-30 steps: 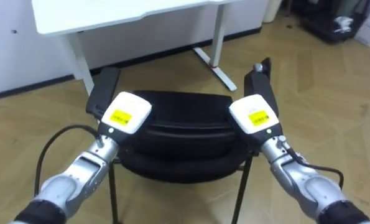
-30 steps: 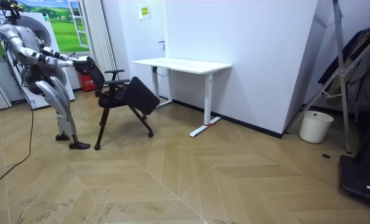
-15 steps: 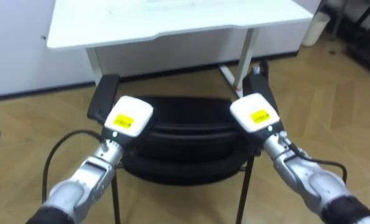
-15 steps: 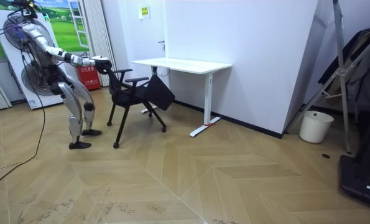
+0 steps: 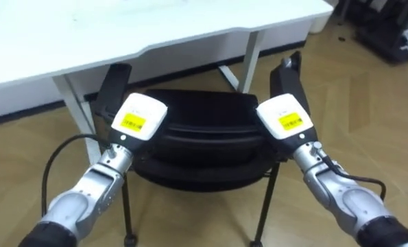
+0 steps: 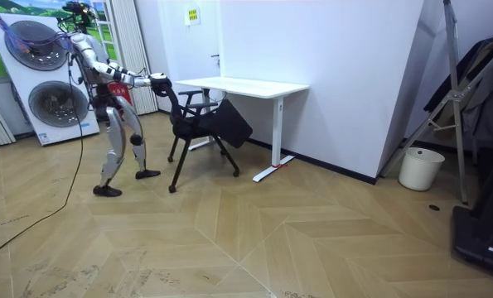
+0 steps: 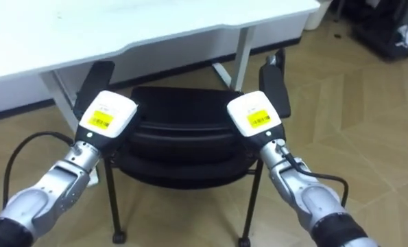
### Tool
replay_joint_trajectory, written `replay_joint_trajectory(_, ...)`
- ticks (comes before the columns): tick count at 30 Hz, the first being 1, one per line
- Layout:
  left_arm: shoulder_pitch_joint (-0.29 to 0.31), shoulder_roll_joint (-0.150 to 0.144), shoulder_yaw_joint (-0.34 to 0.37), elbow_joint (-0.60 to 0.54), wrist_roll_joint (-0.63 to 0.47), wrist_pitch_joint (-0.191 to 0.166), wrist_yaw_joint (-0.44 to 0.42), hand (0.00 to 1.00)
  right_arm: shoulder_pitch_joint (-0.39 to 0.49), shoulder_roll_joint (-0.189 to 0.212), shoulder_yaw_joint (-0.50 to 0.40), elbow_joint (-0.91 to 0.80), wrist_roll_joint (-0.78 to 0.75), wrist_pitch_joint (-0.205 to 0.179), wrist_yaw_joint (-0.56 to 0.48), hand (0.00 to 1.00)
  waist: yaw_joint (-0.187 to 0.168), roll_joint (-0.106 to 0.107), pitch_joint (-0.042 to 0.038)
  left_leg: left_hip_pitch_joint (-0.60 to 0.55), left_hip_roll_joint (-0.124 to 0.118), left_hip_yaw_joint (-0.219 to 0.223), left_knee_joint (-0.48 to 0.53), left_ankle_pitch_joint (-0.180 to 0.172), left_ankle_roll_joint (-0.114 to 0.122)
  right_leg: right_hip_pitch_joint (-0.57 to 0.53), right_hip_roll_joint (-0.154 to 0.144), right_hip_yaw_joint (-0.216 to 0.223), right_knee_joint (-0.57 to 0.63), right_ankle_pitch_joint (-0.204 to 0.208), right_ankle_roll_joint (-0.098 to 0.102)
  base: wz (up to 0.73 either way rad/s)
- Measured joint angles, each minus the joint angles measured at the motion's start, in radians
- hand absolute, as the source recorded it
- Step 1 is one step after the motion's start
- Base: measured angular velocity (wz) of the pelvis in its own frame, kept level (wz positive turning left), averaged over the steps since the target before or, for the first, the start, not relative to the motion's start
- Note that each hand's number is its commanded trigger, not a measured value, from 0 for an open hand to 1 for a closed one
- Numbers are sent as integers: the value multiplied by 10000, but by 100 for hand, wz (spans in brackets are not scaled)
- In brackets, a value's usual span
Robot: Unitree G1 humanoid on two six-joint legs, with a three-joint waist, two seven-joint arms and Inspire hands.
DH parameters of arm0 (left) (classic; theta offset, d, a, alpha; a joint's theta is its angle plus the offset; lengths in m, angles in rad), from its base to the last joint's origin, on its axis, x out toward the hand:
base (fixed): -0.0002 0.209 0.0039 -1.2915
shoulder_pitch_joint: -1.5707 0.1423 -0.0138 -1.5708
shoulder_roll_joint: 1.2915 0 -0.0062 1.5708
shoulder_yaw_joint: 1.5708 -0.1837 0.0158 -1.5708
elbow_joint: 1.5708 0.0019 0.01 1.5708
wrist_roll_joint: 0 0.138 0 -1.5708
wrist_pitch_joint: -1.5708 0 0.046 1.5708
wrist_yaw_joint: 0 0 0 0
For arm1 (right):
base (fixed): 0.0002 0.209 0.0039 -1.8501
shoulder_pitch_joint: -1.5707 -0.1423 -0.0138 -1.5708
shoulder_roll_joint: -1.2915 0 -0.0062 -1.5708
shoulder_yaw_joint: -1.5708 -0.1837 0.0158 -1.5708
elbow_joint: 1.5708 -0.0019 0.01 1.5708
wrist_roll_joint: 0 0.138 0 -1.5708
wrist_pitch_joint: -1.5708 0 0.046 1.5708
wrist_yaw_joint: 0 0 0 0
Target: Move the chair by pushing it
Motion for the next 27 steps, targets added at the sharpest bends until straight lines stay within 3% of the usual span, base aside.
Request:
replay_joint_trajectory(2, -62, -42, -101, 202, 1, -111, -35, 100, 194, 8, 0, 16, 82, 2, 57, 100, -231, 155, 63, 474, 9, -80, 450, -670, 168, -459, -276, 73, 1714, 1258, -137, 8)
replay_joint_trajectory(3, -71, -52, -119, 278, 2, -140, -26, 100, 238, 18, 0, 14, 73, 0, 59, 100, -266, 255, 115, 612, 21, -118, 494, -806, 198, -509, -306, 69, 1998, 1643, -194, 0)
replay_joint_trajectory(4, -71, -27, -142, 304, 17, -174, -14, 100, 333, 35, -5, -13, 55, 0, 37, 100, -353, 350, 115, 830, 28, -207, 498, -1025, 267, -667, -349, 72, 2473, 2330, -237, 0)
replay_joint_trajectory(6, -152, 92, -144, 315, 20, -262, 64, 100, 357, 89, -16, -64, 78, 8, 28, 100, -500, 398, 105, 961, 34, -329, 492, -1283, 361, -1284, -330, 157, 3323, 2282, -202, 5)
replay_joint_trajectory(8, -386, 122, -149, 585, 20, -457, 100, 100, 367, 108, 6, -99, 87, 97, 25, 100, -617, 506, 156, 1250, 108, -442, 440, -1471, 390, -2468, -45, 173, 3852, 1642, -270, 11)
replay_joint_trajectory(9, -417, 121, -155, 658, 20, -505, 107, 100, 375, 121, 15, -91, 85, 101, 29, 100, -621, 563, 186, 1353, 146, -448, 426, -1539, 386, -2692, 90, 186, 3747, 1543, -280, 7)
replay_joint_trajectory(11, -419, 138, -158, 820, 70, -702, 165, 100, 639, 113, 11, -281, 42, 178, -16, 100, -776, 722, 188, 1710, 231, -782, 362, -1776, 324, -3505, 688, 213, 2234, 1364, -280, 31)
replay_joint_trajectory(12, -418, 140, -172, 870, 99, -737, 204, 100, 722, 95, 12, -359, 18, 183, -45, 100, -849, 728, 184, 1785, 229, -925, 349, -1828, 297, -3617, 834, 224, 1526, 1365, -286, 65)
replay_joint_trajectory(13, -400, 186, -214, 916, 98, -760, 355, 100, 833, 70, 14, -501, -53, 164, -62, 100, -1073, 729, 185, 1874, 228, -1243, 341, -1920, 239, -3713, 1130, 378, 52, 1495, -392, 75)
replay_joint_trajectory(14, -397, 190, -223, 886, 100, -755, 389, 100, 942, 4, 8, -691, -75, 104, -70, 100, -1191, 715, 154, 1917, 219, -1533, 343, -2028, 160, -3719, 1418, 727, -1527, 1891, -501, 75)
replay_joint_trajectory(15, -403, 189, -221, 861, 100, -752, 409, 100, 968, -26, 9, -783, -97, 86, -69, 100, -1243, 694, 144, 1967, 198, -1690, 341, -2077, 111, -3713, 1543, 962, -2260, 2147, -525, 70)
replay_joint_trajectory(16, -404, 182, -218, 862, 100, -720, 436, 100, 1032, -62, 8, -944, -122, 82, -39, 100, -1352, 608, 88, 2137, 157, -1994, 304, -2169, 9, -3605, 1708, 1417, -3443, 2730, -497, 75)
replay_joint_trajectory(17, -341, 166, -218, 866, 102, -669, 459, 100, 1068, -61, 5, -998, -158, 68, -38, 100, -1522, 580, 63, 2333, 148, -2312, 227, -2270, -101, -3385, 1765, 1654, -4083, 3411, -555, 77)
replay_joint_trajectory(19, -161, 151, -182, 736, 98, -743, 563, 100, 1172, -293, -55, -1213, -151, 1, -36, 100, -1566, 646, -46, 2494, 249, -2671, 198, -2486, -318, -3243, 1913, 1595, -3878, 3845, -708, 68)
replay_joint_trajectory(21, -2, -135, -148, 500, 112, -667, 567, 100, 1166, -684, -80, -1357, -83, -177, 121, 100, -1499, 679, -76, 2607, 349, -2995, 215, -2647, -546, -3257, 1840, 1071, -3329, 3805, -906, 59)
replay_joint_trajectory(23, 14, -444, -152, 458, 129, -391, 457, 100, 1075, -919, -92, -1395, -105, -209, 408, 100, -1090, 706, -101, 2798, 681, -3188, 185, -2844, -893, -3321, 2049, 756, -2758, 3262, -1318, 29)
replay_joint_trajectory(24, 11, -433, -133, 438, 130, -365, 440, 100, 1051, -901, -92, -1420, -120, -208, 465, 100, -1014, 690, -111, 2797, 762, -3261, 220, -2882, -971, -3342, 2106, 671, -2666, 3146, -1399, 24)
replay_joint_trajectory(25, -12, -357, -35, 381, 130, -362, 384, 100, 984, -871, -92, -1535, -131, -212, 619, 100, -940, 592, -69, 2661, 920, -3315, 487, -2932, -1063, -3412, 2098, 323, -2431, 2884, -1504, 50)
replay_joint_trajectory(26, -133, -277, -22, 475, 130, -362, 334, 100, 950, -819, -89, -1547, -132, -210, 781, 100, -962, 429, -38, 2319, 1078, -3103, 1138, -2886, -1107, -3381, 2079, 0, -2344, 2684, -1537, 58)
replay_joint_trajectory(27, -170, -239, -21, 514, 130, -349, 307, 100, 947, -722, -89, -1547, -139, -201, 874, 100, -960, 381, -66, 2143, 1181, -2919, 1494, -2858, -1120, -3329, 2071, -200, -2350, 2638, -1583, 62)
